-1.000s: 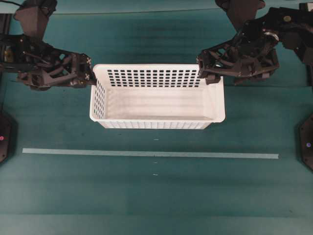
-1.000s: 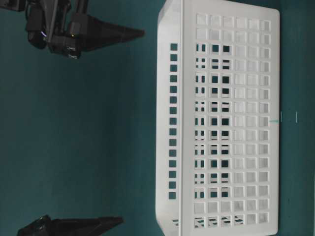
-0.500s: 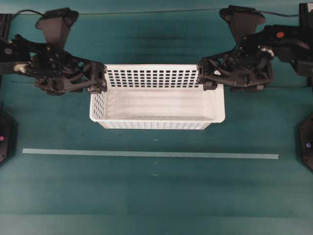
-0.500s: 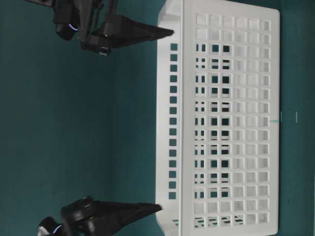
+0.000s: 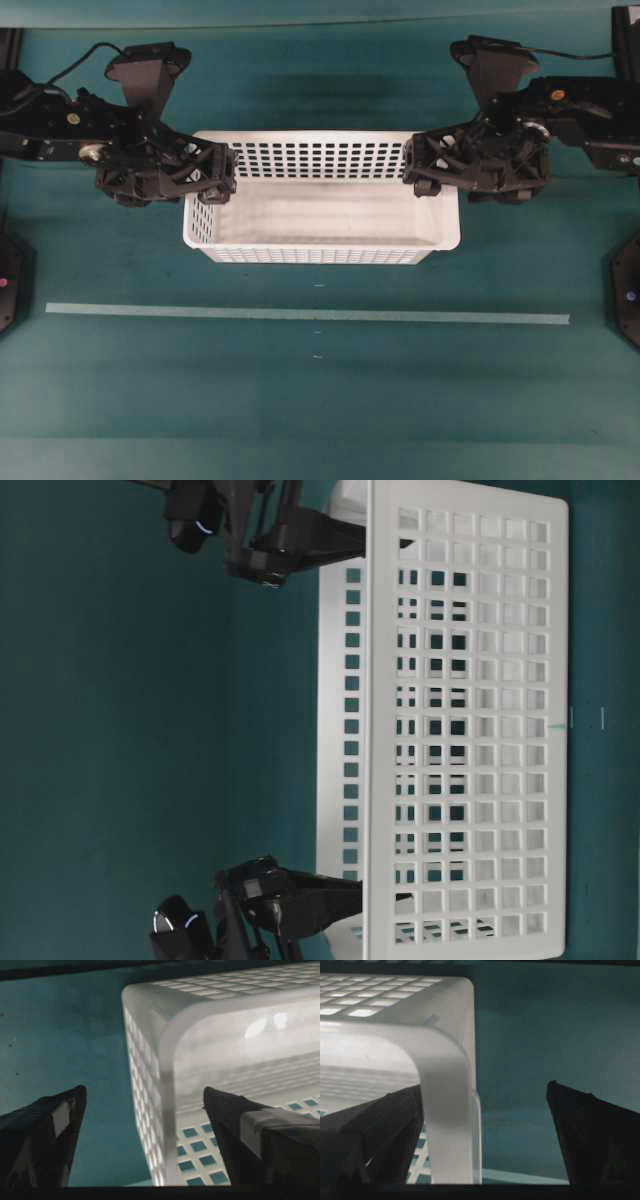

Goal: Lift the white basket with both hands.
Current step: 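Lower both grippers over the basket rims and close them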

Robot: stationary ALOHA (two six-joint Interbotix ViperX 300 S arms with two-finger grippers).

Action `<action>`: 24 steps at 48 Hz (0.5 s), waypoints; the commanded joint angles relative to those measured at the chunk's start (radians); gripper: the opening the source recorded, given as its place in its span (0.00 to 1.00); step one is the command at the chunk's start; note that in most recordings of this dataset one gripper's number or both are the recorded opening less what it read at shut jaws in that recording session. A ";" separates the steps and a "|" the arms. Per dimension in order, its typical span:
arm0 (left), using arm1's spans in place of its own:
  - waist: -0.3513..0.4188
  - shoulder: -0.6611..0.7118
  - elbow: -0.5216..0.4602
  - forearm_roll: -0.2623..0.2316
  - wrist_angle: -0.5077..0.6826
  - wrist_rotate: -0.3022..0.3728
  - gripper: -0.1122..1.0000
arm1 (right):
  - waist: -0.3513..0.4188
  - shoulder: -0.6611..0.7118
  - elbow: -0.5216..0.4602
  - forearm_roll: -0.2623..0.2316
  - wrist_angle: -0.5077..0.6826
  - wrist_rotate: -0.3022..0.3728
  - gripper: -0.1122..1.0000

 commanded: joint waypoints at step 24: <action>0.002 -0.002 0.025 0.003 -0.077 -0.044 0.94 | 0.015 0.032 -0.009 0.003 -0.037 0.005 0.96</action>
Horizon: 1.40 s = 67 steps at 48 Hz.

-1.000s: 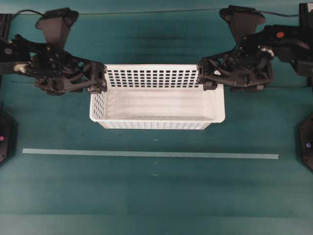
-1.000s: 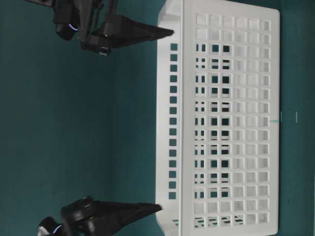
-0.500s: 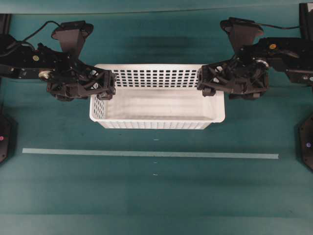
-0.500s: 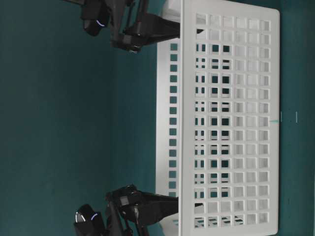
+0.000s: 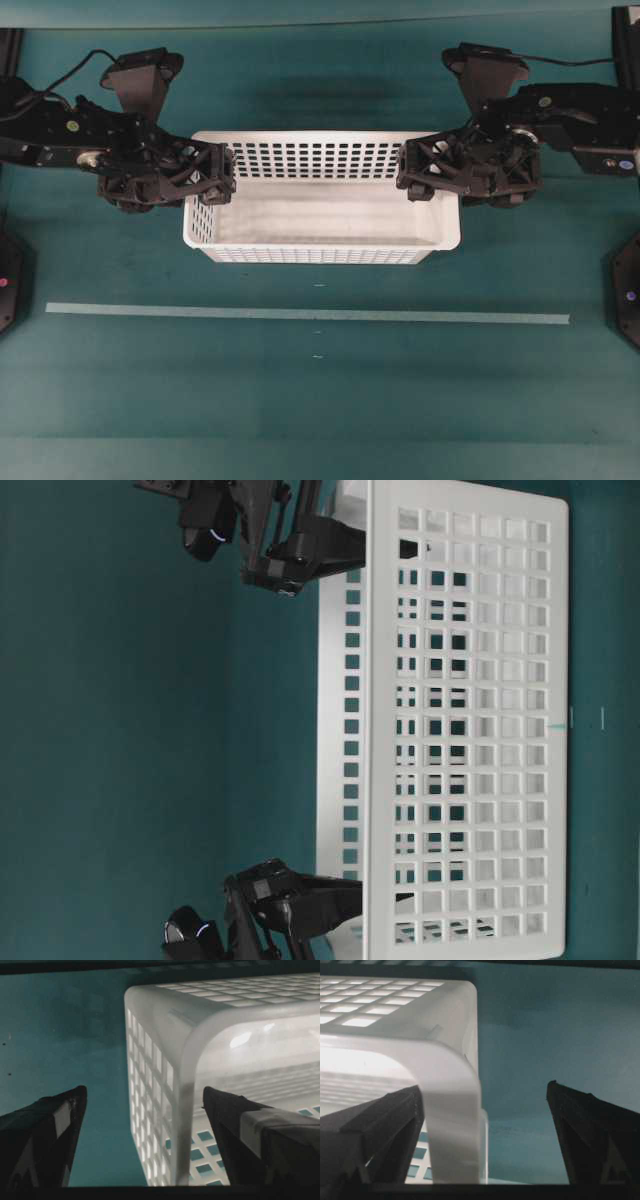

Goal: Lift the white basket with both hands.
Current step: 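Lower both grippers over the basket rims and close them, then lift the basket with both grippers and carry it toward the front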

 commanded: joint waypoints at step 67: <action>0.000 -0.048 0.002 0.002 -0.015 -0.072 0.17 | 0.014 0.000 -0.012 0.003 -0.040 0.084 0.27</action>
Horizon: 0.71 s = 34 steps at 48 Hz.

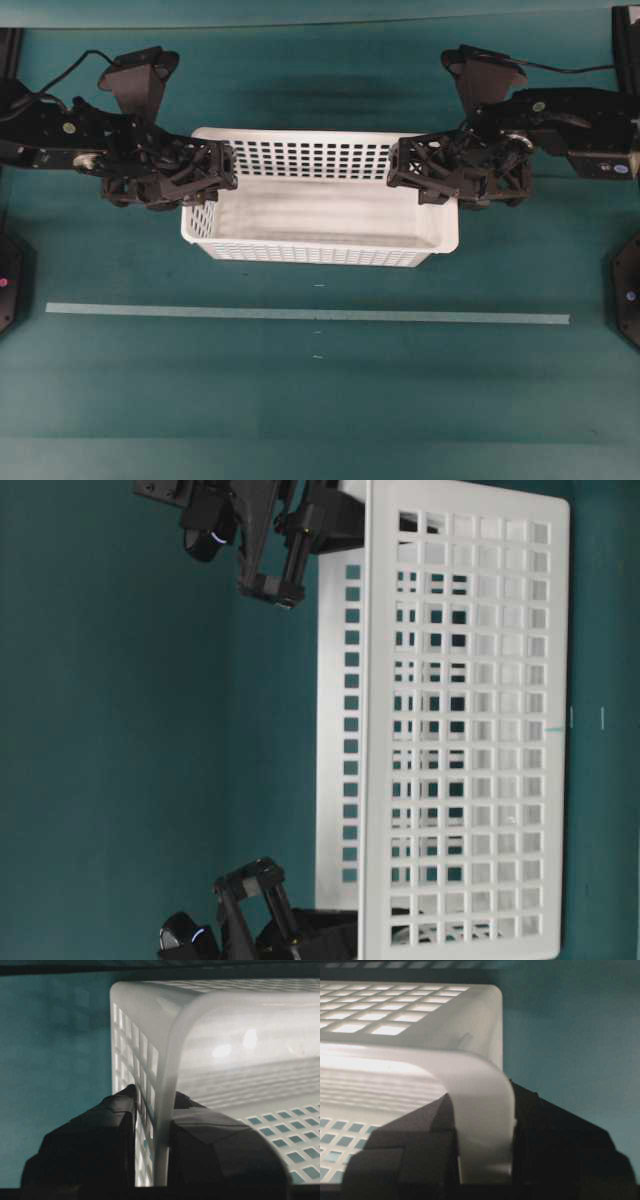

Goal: Lift the white basket with both hands.
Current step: 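Lift the basket with both grippers and carry it toward the front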

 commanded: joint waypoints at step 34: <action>-0.026 -0.055 0.003 -0.002 -0.002 -0.032 0.17 | 0.025 -0.038 0.005 -0.008 0.049 0.003 0.27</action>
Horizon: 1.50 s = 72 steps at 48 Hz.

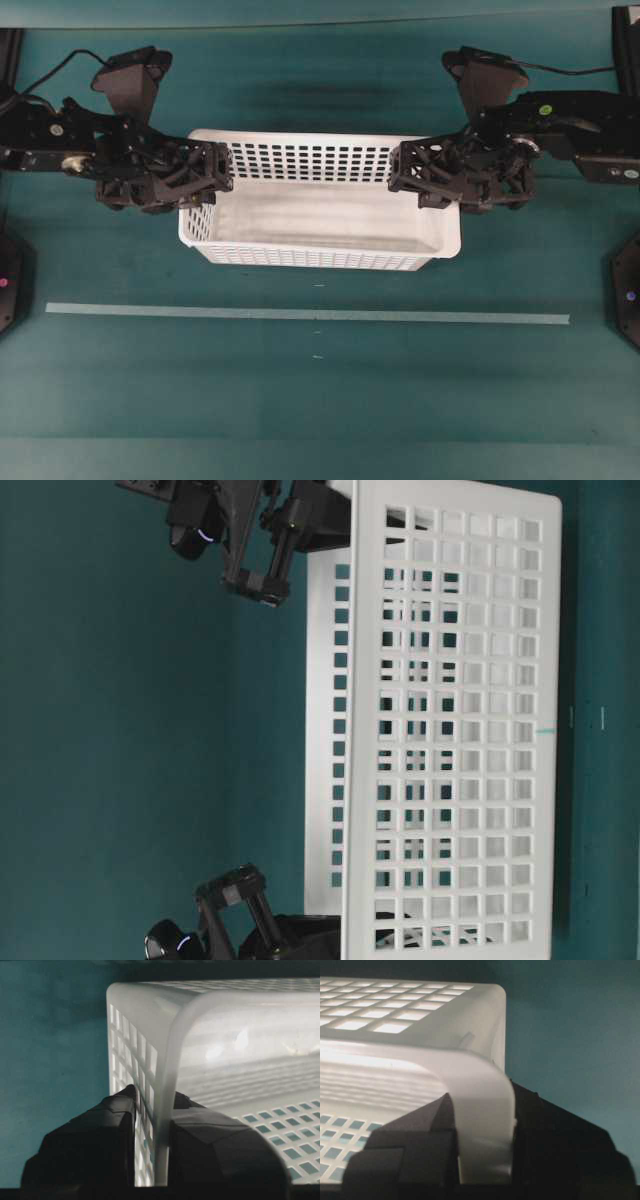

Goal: Lift the white basket with both hands.
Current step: 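Lift the basket with both grippers and carry it toward the front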

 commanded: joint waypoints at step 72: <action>-0.347 -0.032 -0.020 0.000 -0.034 -0.170 0.15 | 0.337 -0.051 0.029 -0.064 0.028 0.296 0.27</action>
